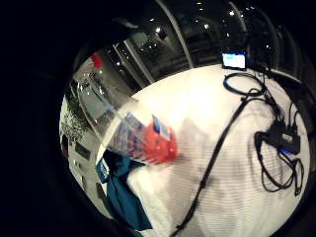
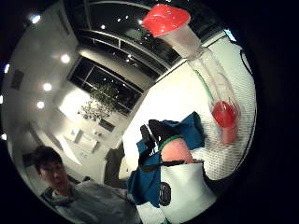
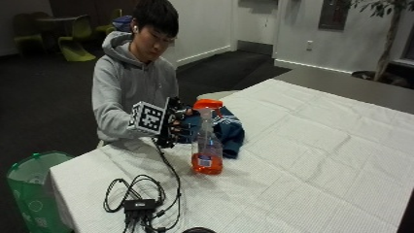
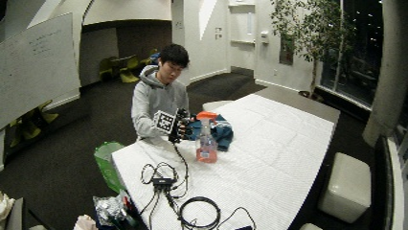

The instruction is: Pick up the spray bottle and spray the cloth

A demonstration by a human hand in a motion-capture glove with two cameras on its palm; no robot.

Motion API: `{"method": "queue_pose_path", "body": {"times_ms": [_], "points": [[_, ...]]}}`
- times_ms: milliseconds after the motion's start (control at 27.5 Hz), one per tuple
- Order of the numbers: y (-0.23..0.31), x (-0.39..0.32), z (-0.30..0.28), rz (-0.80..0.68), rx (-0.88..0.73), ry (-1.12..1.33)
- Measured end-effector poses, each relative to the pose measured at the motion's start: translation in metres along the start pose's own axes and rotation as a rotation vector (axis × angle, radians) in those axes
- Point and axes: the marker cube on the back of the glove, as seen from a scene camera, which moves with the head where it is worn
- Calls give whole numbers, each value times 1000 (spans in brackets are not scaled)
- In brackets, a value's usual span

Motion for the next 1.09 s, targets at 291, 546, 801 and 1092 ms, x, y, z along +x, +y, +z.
{"method": "queue_pose_path", "body": {"times_ms": [291, 546, 801, 1092], "points": [[-23, 8, 23, 113, -33, -111], [-38, 10, 36, 184, -50, -184], [-49, 11, 43, 222, -64, -199], [-53, 6, 44, 268, -67, -237]]}}
